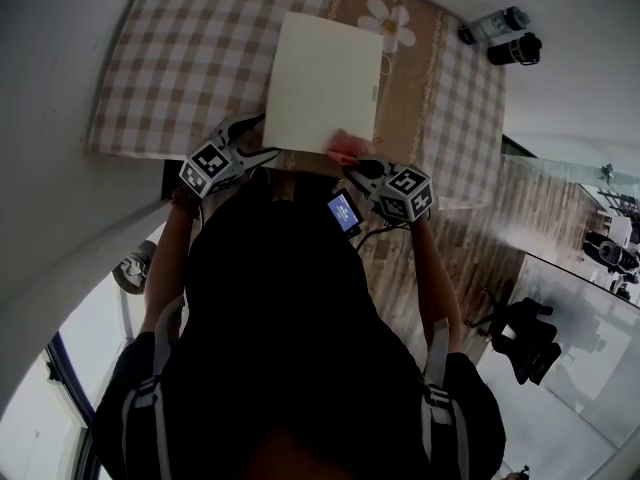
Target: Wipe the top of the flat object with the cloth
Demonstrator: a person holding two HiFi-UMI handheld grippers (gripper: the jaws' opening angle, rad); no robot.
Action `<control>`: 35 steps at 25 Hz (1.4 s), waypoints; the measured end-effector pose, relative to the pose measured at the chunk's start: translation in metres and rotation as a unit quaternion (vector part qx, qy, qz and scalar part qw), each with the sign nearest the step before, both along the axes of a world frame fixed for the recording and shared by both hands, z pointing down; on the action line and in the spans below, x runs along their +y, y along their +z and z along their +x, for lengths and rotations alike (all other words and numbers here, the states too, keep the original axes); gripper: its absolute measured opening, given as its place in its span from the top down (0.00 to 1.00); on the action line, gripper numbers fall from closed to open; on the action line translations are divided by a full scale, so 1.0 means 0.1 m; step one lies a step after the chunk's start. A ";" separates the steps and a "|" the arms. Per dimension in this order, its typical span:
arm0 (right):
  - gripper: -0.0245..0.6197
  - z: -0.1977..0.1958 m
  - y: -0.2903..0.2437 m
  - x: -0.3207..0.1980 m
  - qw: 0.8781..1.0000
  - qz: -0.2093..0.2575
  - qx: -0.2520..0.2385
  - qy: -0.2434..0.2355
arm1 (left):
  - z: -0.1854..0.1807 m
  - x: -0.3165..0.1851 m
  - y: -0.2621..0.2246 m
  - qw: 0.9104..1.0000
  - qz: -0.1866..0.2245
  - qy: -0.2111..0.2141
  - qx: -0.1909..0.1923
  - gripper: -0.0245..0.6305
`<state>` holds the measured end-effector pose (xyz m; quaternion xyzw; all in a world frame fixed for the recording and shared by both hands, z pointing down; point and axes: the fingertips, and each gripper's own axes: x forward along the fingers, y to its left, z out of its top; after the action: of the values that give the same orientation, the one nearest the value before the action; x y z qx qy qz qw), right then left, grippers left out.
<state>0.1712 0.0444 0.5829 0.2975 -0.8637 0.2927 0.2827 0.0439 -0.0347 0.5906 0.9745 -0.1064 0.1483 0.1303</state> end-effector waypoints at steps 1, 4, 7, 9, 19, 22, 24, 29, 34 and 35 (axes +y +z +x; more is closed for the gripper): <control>0.94 -0.02 0.00 0.06 1.000 -0.004 -0.014 0.000 | -0.02 0.02 -0.02 1.000 0.009 -0.004 -0.003 0.46; 0.94 -0.04 -0.20 0.05 0.998 0.039 -0.042 0.025 | -0.08 0.07 -0.07 0.999 0.041 -0.006 -0.027 0.56; 0.94 -0.09 -0.60 -0.15 0.990 0.107 -0.064 0.060 | -0.10 0.05 -0.26 0.996 0.078 -0.001 -0.038 0.58; 0.93 -0.15 -0.86 -0.30 0.983 0.155 -0.067 0.077 | -0.11 -0.04 -0.48 0.996 0.090 -0.016 -0.018 0.65; 0.94 -0.40 -1.61 -1.03 0.911 0.354 -0.064 0.199 | -0.41 -0.95 -1.57 0.937 0.136 -0.300 0.112 0.96; 0.94 -0.40 -1.53 -1.33 0.900 0.365 -0.057 0.233 | -0.33 -1.13 -1.60 0.927 0.120 -0.330 0.128 0.96; 0.94 -0.40 -1.40 -1.44 0.894 0.361 -0.050 0.259 | -0.30 -1.13 -1.54 0.924 0.119 -0.341 0.129 0.96; 0.94 -0.32 -1.04 -1.53 0.894 0.338 -0.035 0.293 | -0.17 -1.07 -1.20 0.933 0.109 -0.331 0.094 0.96; 0.94 -0.25 -1.05 -1.57 0.890 0.342 -0.038 0.299 | -0.10 -1.10 -1.14 0.939 0.108 -0.315 0.087 0.96; 0.94 -0.24 -1.05 -1.58 0.890 0.343 -0.037 0.299 | -0.08 -1.10 -1.13 0.940 0.110 -0.312 0.087 0.96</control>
<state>0.1468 -0.1138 0.4778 0.6088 -0.7905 0.0596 0.0297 0.0360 -0.1452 0.4771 0.9098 -0.4088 0.0023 0.0710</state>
